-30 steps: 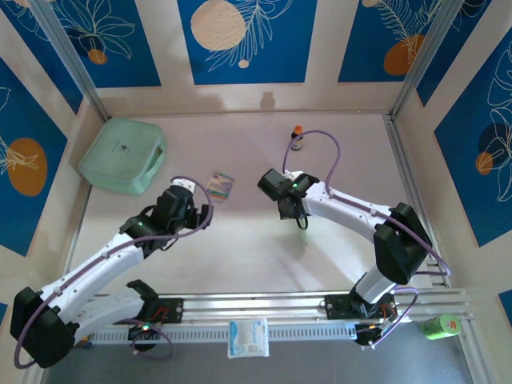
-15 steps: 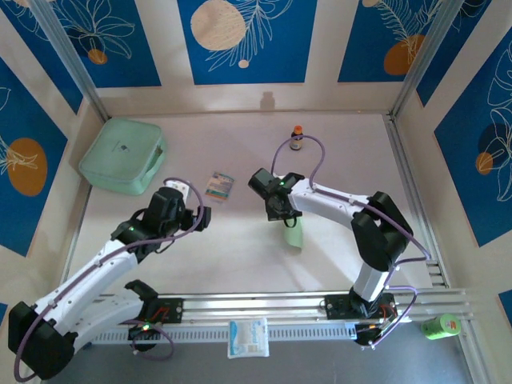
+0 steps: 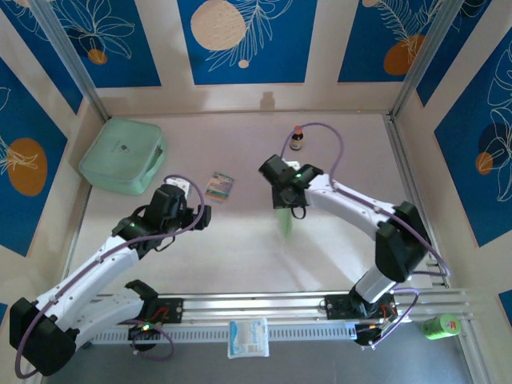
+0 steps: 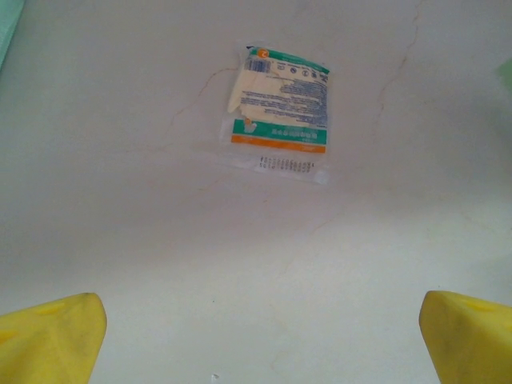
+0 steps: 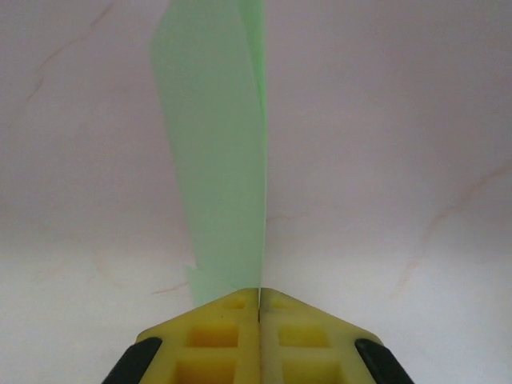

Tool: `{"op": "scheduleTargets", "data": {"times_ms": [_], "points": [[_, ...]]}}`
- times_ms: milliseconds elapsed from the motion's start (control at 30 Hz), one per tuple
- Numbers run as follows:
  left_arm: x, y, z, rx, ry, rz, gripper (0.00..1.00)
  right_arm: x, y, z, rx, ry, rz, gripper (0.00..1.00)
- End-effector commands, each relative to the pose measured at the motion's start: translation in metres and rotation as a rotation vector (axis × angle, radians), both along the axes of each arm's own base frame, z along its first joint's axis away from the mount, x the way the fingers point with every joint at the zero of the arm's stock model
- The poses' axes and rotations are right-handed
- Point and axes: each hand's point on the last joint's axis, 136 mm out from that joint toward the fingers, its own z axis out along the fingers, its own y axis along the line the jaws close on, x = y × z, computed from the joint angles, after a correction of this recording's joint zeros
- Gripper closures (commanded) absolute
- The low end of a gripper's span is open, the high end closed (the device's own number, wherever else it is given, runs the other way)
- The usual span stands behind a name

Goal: Fold a paper plane with a square sheet of paper (pick it up from the middle)
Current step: Turn over the paper at the center of the table.

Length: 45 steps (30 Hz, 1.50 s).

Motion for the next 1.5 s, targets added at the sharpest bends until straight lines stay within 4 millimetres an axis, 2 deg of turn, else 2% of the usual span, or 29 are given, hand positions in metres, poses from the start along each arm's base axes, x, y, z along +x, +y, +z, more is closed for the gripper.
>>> {"op": "scheduleTargets", "data": {"times_ms": [0,133,200,267,367,467,633,733,833,967,1033,1067,1167,1233,1300,1367,1467], "points": [[0.002,-0.007,0.009,-0.020,-0.005,-0.030,0.00,-0.015,-0.045,0.005,-0.103,0.022,-0.011,0.94],[0.003,-0.009,0.007,-0.023,-0.002,-0.040,0.00,-0.017,-0.078,0.011,-0.183,-0.004,-0.078,0.94],[0.004,-0.008,0.007,-0.018,-0.002,-0.030,0.00,-0.015,-0.081,0.011,-0.226,-0.004,-0.095,0.94],[0.004,-0.002,0.007,-0.006,-0.003,-0.001,0.00,-0.011,-0.074,0.004,-0.261,0.008,-0.092,0.94],[0.004,0.009,0.009,0.012,-0.011,0.055,0.00,-0.006,-0.053,-0.012,-0.321,0.042,-0.086,0.95],[0.001,0.015,0.011,0.008,-0.016,0.085,0.00,0.001,-0.016,-0.028,-0.329,0.055,-0.032,0.94],[-0.003,0.029,0.019,0.026,-0.037,0.143,0.00,0.005,0.038,-0.043,-0.307,0.074,0.057,0.92],[-0.005,0.032,0.024,0.018,-0.054,0.155,0.00,0.006,0.063,-0.048,-0.255,0.090,0.101,0.89],[-0.007,0.029,0.025,-0.003,-0.054,0.138,0.00,0.004,0.084,-0.053,-0.147,0.124,0.130,0.86],[-0.006,0.014,0.020,-0.033,-0.019,0.077,0.00,0.000,0.105,-0.050,0.042,0.160,0.167,0.79],[-0.005,0.003,0.015,-0.055,0.008,0.037,0.00,-0.003,0.111,-0.043,0.158,0.169,0.185,0.66],[-0.005,-0.002,0.012,-0.066,0.022,0.020,0.00,-0.005,0.112,-0.040,0.211,0.171,0.190,0.61],[-0.005,-0.018,0.005,-0.111,0.066,-0.026,0.00,-0.008,0.106,-0.027,0.381,0.172,0.179,0.59],[-0.004,-0.031,0.001,-0.155,0.095,-0.067,0.00,-0.010,0.094,-0.027,0.503,0.195,0.145,0.59],[-0.004,-0.046,-0.002,-0.202,0.125,-0.113,0.00,-0.010,0.080,-0.031,0.618,0.216,0.110,0.62],[-0.004,-0.060,-0.005,-0.254,0.156,-0.153,0.01,-0.010,0.062,-0.039,0.695,0.230,0.057,0.70],[-0.005,-0.085,-0.013,-0.348,0.232,-0.216,0.07,-0.011,0.047,-0.050,0.825,0.259,0.028,0.79]]}}
